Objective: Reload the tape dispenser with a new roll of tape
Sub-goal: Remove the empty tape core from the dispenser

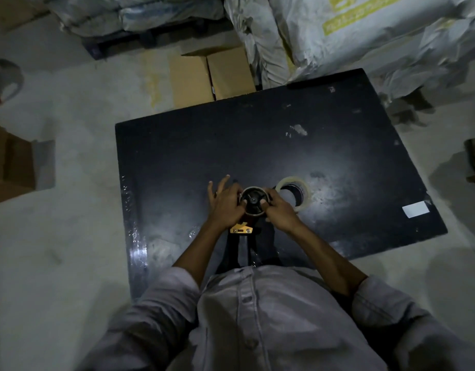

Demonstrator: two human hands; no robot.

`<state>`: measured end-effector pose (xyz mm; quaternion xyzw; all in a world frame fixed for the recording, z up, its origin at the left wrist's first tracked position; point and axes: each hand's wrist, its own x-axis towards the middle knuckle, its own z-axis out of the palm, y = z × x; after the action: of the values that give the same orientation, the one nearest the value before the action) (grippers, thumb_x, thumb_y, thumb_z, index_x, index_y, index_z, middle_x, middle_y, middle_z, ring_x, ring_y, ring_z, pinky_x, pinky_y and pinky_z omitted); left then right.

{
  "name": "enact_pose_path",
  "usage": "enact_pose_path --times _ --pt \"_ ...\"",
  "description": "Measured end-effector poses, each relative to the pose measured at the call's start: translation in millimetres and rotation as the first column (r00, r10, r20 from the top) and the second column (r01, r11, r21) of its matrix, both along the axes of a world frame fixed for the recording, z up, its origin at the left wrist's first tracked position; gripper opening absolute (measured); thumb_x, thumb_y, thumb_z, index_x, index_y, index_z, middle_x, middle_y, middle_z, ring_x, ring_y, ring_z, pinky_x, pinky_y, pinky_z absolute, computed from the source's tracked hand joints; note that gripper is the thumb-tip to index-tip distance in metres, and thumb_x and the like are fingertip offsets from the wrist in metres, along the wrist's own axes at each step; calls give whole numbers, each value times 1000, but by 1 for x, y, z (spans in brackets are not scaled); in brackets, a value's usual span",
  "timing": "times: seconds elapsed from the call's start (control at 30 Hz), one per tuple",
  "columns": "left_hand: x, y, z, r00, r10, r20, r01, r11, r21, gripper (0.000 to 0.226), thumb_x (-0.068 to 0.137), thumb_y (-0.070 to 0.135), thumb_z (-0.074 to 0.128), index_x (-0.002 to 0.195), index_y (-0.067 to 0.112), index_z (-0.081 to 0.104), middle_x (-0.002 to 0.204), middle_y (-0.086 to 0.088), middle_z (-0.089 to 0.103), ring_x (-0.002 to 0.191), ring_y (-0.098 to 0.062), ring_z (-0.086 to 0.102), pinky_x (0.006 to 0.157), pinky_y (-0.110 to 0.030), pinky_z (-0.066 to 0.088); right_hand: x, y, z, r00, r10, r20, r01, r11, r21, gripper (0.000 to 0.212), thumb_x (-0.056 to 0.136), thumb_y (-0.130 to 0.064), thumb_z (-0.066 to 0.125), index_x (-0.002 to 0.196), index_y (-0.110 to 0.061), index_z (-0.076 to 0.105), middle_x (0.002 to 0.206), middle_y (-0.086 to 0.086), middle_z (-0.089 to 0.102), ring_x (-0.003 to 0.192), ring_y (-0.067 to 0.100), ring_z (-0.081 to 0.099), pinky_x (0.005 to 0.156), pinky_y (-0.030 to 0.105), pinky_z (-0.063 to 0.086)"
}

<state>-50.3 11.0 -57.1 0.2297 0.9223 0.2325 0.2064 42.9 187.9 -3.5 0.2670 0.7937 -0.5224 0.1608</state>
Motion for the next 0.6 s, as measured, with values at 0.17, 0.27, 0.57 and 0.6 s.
enact_pose_path --times 0.17,0.27,0.57,0.6 --pt "-25 3 1 993 -53 109 58 998 -37 31 95 44 60 122 28 58 157 -8 60 170 -23 15 131 -67 -16 -6 4 -12 999 45 -28 -44 998 35 43 116 -11 50 158 -16 53 139 10 68 129 29 66 110 44 57" --pt "-42 5 6 981 -90 169 106 991 -85 59 94 55 54 147 28 61 154 -3 64 166 -25 24 130 -71 -15 -8 8 -19 993 107 -53 -104 993 57 46 115 -8 52 160 -17 54 142 13 69 117 26 68 104 43 59" --pt "-36 2 13 957 -214 197 254 946 -203 38 100 51 51 111 29 80 109 -1 69 141 -31 37 123 -63 7 -9 4 -30 998 52 -45 -49 996 70 41 110 -35 66 147 -15 68 136 8 76 126 27 71 109 50 57" --pt "-36 1 14 955 -218 203 257 947 -195 35 101 50 52 112 30 80 109 -1 68 140 -32 38 122 -62 9 -9 2 -31 997 58 -48 -54 995 78 41 110 -35 67 144 -15 70 134 8 77 124 27 72 108 50 57"
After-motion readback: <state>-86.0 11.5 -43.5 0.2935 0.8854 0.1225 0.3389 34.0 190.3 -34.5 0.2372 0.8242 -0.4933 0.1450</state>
